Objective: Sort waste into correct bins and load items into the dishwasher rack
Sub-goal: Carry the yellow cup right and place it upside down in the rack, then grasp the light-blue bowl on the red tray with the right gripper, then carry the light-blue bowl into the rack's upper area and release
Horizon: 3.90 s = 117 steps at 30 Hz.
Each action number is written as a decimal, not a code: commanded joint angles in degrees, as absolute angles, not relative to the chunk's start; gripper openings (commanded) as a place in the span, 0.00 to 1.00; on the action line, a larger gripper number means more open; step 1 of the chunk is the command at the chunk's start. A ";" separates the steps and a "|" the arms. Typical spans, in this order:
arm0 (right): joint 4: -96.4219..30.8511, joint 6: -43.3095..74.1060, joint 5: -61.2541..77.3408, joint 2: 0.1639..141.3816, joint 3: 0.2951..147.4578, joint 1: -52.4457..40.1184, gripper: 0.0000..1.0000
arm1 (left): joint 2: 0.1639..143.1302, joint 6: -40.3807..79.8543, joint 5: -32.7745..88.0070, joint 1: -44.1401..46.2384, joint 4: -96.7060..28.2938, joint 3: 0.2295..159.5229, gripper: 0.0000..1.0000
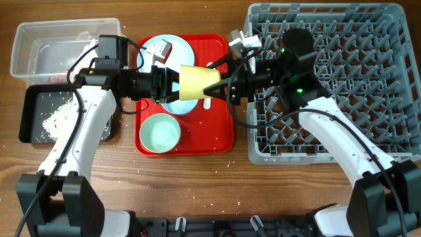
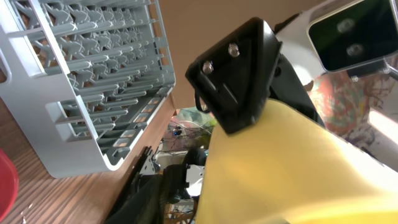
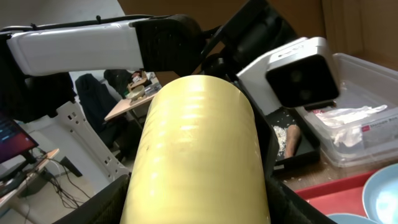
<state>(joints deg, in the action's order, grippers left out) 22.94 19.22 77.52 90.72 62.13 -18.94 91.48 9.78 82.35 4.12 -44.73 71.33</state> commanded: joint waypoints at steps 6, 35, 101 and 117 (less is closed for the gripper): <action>22.50 26.11 82.89 90.54 62.28 -7.01 0.27 | 91.13 9.41 82.72 4.34 -44.73 71.96 0.39; -71.66 19.51 5.10 81.47 69.91 -3.68 0.17 | 91.13 9.43 36.32 4.34 -44.75 71.96 0.41; -54.54 28.14 -58.35 95.83 93.97 -20.91 0.04 | 87.11 17.41 6.96 -11.90 -59.88 79.50 0.63; 14.37 -41.85 -79.42 127.02 93.95 -17.85 0.04 | 87.11 17.37 6.94 -11.90 -59.86 79.50 0.64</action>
<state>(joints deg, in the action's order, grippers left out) 13.47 -35.16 -76.75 124.86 93.36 -19.00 86.72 16.91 7.29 -11.66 -60.03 78.87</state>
